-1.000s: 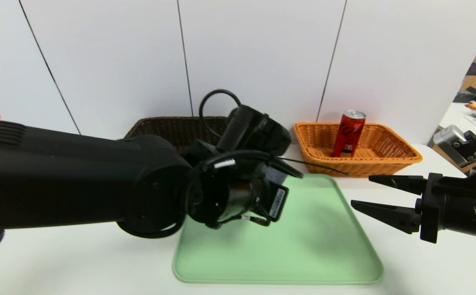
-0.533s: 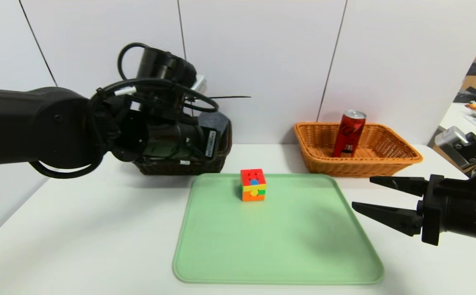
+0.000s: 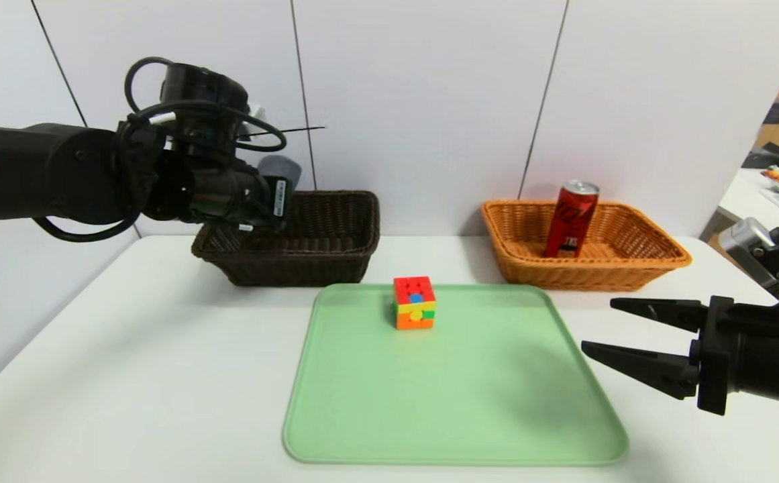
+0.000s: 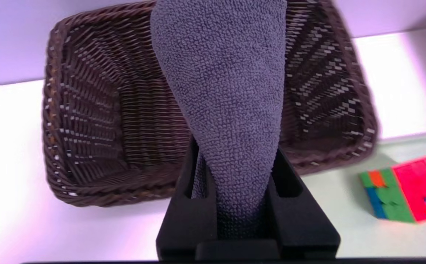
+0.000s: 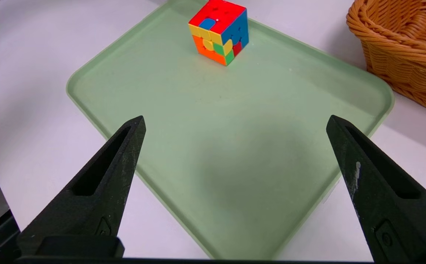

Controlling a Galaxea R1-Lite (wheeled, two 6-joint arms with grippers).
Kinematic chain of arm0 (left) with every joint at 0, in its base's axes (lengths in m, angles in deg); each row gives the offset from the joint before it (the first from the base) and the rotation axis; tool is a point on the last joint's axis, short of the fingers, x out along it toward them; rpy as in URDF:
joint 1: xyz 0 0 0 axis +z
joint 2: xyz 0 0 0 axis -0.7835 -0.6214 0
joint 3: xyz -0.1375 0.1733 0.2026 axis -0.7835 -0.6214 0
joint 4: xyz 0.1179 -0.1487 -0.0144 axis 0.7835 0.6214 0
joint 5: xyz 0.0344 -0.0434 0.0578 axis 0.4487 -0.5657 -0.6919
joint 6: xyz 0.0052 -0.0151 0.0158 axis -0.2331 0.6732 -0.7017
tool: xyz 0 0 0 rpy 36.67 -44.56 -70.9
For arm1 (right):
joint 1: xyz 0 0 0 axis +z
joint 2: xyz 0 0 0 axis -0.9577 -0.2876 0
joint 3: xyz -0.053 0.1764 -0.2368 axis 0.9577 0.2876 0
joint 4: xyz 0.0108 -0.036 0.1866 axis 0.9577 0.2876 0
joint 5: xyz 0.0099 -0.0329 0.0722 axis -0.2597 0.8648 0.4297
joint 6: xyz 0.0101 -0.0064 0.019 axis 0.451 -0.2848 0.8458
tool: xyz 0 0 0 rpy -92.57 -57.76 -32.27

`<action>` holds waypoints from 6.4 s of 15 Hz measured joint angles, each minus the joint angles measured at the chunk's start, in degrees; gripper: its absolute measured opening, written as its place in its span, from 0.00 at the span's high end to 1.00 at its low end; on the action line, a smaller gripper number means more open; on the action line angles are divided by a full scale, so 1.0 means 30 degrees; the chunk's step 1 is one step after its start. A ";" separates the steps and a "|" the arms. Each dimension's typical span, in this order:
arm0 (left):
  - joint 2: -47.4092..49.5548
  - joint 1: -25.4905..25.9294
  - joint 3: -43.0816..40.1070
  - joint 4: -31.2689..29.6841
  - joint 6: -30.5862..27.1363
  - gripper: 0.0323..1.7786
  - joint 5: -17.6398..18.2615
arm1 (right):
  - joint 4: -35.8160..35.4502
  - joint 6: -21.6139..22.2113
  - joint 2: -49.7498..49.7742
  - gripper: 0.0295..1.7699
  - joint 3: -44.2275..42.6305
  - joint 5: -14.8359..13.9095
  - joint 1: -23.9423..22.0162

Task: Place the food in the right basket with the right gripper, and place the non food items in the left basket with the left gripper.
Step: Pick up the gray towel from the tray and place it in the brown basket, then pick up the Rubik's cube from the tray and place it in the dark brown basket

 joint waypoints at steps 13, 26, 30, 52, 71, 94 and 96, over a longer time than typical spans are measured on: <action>-0.4884 0.2178 0.3263 0.0053 0.0175 0.82 0.1581 | -0.0008 0.0008 0.0236 0.04 0.0057 -0.0037 -0.0020; -0.6506 0.2414 0.4015 0.0028 0.0780 0.64 0.1743 | -0.0008 0.0037 -0.0085 0.04 -0.0126 -0.0045 -0.0057; -0.6530 0.2418 0.4494 0.0016 0.0845 0.40 0.1829 | -0.0008 0.0037 -0.0146 0.04 -0.0228 -0.0037 -0.0195; -0.1219 -0.6522 0.2068 0.2820 0.4462 0.06 0.0244 | -0.0008 0.0037 0.0126 0.04 -0.0081 -0.0037 -0.0219; -0.6762 -0.8663 0.9862 1.3158 0.7570 0.05 -0.1841 | 0.0000 0.0073 0.0199 0.04 0.0581 -0.0020 -0.0618; -0.9196 -0.9070 0.9870 0.8607 0.9683 0.05 -0.4019 | -0.0028 0.0024 0.0228 0.04 0.0825 0.0024 -0.0605; -0.9399 -0.9013 0.9870 0.8481 0.9748 0.05 -0.4092 | -0.0028 0.0024 0.0228 0.04 0.0825 0.0016 -0.0605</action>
